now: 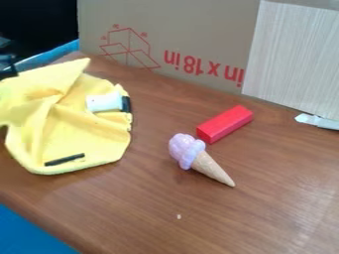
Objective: Unfold the cloth from top left to bottom right
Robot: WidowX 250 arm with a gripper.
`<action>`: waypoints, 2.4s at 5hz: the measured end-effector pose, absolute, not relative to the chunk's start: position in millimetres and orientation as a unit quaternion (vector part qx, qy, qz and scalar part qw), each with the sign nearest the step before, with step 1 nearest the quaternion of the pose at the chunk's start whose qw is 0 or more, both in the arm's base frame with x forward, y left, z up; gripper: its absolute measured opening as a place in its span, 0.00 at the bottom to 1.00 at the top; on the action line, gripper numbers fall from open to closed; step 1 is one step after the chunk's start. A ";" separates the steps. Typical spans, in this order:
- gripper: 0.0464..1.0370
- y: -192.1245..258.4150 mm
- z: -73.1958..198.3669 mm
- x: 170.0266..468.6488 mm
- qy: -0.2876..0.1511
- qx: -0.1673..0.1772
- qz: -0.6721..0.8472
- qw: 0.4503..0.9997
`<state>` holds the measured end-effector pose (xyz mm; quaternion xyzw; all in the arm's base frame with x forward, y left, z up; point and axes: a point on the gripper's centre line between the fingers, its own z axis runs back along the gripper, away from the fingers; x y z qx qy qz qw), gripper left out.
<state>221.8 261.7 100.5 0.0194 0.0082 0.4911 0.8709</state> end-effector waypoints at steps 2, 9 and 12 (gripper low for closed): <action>0.01 287.3 107.4 211.7 -0.020 0.046 0.521 0.852; 0.04 323.0 109.5 185.3 -0.015 0.075 0.642 0.763; 0.77 321.1 139.4 177.8 0.009 0.219 0.641 0.736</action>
